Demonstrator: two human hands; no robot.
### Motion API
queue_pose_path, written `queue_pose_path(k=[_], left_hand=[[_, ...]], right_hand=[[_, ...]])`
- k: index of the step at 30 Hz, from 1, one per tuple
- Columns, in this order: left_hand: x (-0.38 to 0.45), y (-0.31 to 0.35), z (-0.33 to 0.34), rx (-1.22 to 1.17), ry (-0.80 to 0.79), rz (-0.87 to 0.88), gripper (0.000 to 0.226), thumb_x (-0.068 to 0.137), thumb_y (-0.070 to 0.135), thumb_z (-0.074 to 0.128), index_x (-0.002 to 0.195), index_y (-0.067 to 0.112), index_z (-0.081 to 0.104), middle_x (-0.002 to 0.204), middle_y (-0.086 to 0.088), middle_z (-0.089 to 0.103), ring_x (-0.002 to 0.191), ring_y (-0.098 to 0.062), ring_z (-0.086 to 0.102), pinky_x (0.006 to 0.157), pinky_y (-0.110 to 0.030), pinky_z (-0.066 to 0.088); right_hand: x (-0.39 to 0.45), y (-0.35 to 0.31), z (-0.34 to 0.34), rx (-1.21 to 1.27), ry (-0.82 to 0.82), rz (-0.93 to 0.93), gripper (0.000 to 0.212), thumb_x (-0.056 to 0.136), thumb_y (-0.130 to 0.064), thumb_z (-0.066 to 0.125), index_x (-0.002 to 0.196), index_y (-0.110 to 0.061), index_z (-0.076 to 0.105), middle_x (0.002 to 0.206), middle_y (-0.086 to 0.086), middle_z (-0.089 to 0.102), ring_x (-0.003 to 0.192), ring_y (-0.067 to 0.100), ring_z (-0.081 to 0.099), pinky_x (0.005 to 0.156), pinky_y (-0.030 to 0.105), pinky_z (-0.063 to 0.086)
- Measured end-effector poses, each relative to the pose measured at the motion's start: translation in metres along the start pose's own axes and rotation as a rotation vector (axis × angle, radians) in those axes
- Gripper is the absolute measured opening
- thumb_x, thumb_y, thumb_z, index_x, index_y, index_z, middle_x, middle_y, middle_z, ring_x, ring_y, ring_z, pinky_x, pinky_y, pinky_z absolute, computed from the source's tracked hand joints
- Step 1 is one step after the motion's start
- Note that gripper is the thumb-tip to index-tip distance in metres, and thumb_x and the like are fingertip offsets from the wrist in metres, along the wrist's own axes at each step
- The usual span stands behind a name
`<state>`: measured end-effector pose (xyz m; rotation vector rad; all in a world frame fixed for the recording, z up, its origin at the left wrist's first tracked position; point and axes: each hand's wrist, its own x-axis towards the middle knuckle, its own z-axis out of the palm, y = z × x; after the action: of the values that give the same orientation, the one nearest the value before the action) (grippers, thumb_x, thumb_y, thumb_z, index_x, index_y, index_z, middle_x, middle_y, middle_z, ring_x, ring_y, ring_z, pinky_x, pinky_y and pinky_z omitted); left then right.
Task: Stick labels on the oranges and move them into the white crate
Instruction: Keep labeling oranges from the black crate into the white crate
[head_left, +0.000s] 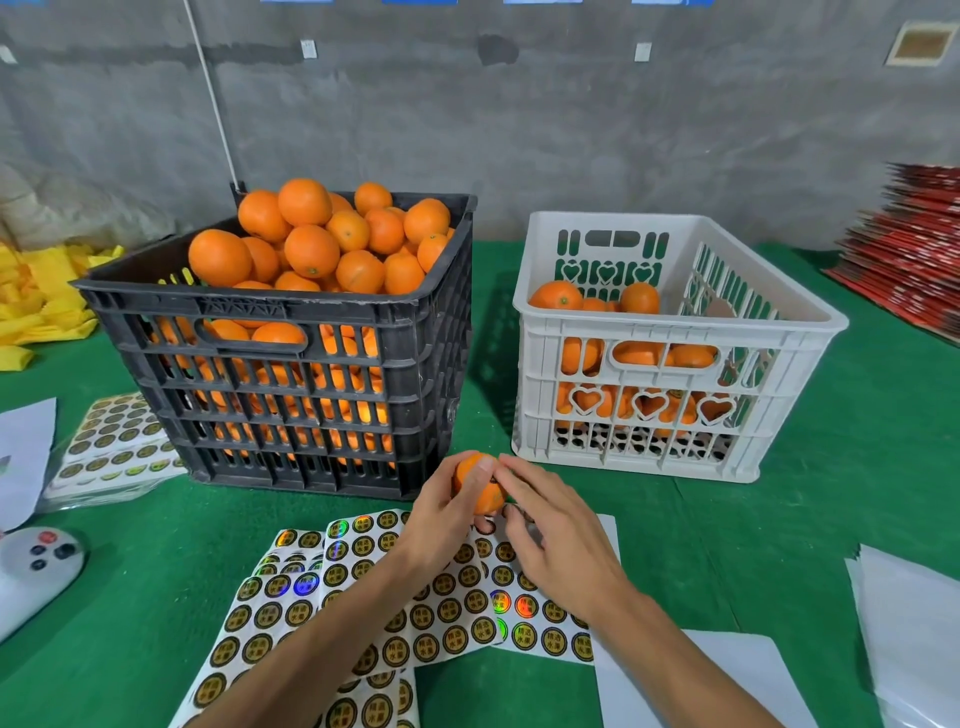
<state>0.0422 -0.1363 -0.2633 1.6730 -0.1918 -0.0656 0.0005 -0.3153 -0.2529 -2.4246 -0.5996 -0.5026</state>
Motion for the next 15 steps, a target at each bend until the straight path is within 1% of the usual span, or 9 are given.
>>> queue_pose_path(k=[3,5,7,9,12,14,15], left_hand=[[-0.001,0.000,0.000,-0.001,0.031,0.008,0.049,0.096,0.066,0.055,0.127,0.028,0.062,0.095,-0.006,0.075,0.069,-0.018,0.070,0.069,-0.024,0.057],[-0.001,0.003,0.000,-0.010,0.049,0.015,0.047,0.099,0.057,0.052,0.129,0.022,0.060,0.097,-0.013,0.074,0.069,-0.018,0.070,0.068,-0.023,0.057],[-0.003,0.008,0.002,-0.072,0.063,0.035,0.044,0.102,0.047,0.050,0.134,0.017,0.056,0.106,-0.020,0.068,0.073,-0.023,0.071,0.068,-0.029,0.059],[-0.005,0.016,0.001,-0.120,0.064,0.103,0.035,0.108,0.033,0.045,0.136,0.017,0.056,0.113,-0.020,0.062,0.079,-0.029,0.071,0.069,-0.033,0.060],[-0.006,0.039,-0.002,-0.134,0.072,0.197,0.031,0.112,0.025,0.038,0.132,0.019,0.062,0.115,-0.023,0.058,0.082,-0.031,0.069,0.069,-0.037,0.059],[-0.004,0.061,-0.002,-0.120,0.081,0.229,0.031,0.112,0.025,0.038,0.127,0.021,0.065,0.113,-0.025,0.058,0.083,-0.031,0.069,0.068,-0.037,0.057],[-0.003,0.073,-0.001,-0.107,0.083,0.247,0.030,0.112,0.026,0.039,0.125,0.024,0.066,0.114,-0.023,0.059,0.083,-0.030,0.070,0.068,-0.037,0.057]], right_hand=[[-0.001,0.001,0.005,0.035,-0.022,0.053,0.053,0.106,-0.032,0.041,0.159,-0.025,0.035,0.161,-0.016,0.034,0.145,-0.005,0.031,0.121,0.026,0.029],[-0.001,0.003,0.008,0.029,-0.046,0.077,0.055,0.106,-0.036,0.038,0.160,-0.028,0.030,0.162,-0.015,0.034,0.146,-0.004,0.029,0.121,0.027,0.028],[0.000,0.004,0.010,0.024,-0.051,0.099,0.055,0.106,-0.039,0.037,0.160,-0.030,0.027,0.162,-0.013,0.036,0.146,-0.002,0.029,0.121,0.025,0.026],[0.001,0.004,0.011,0.025,-0.030,0.141,0.057,0.105,-0.042,0.036,0.160,-0.032,0.025,0.161,-0.013,0.037,0.145,-0.001,0.031,0.119,0.023,0.025],[0.003,0.003,0.008,0.082,0.051,0.212,0.056,0.104,-0.047,0.035,0.158,-0.034,0.027,0.159,-0.014,0.040,0.142,0.000,0.036,0.117,0.027,0.034],[0.005,0.004,0.004,0.126,0.128,0.236,0.053,0.105,-0.043,0.038,0.157,-0.032,0.031,0.156,-0.016,0.041,0.138,-0.003,0.037,0.115,0.032,0.040],[0.006,0.005,0.003,0.135,0.165,0.247,0.052,0.106,-0.040,0.040,0.157,-0.031,0.033,0.154,-0.017,0.042,0.137,-0.005,0.037,0.114,0.034,0.042]])
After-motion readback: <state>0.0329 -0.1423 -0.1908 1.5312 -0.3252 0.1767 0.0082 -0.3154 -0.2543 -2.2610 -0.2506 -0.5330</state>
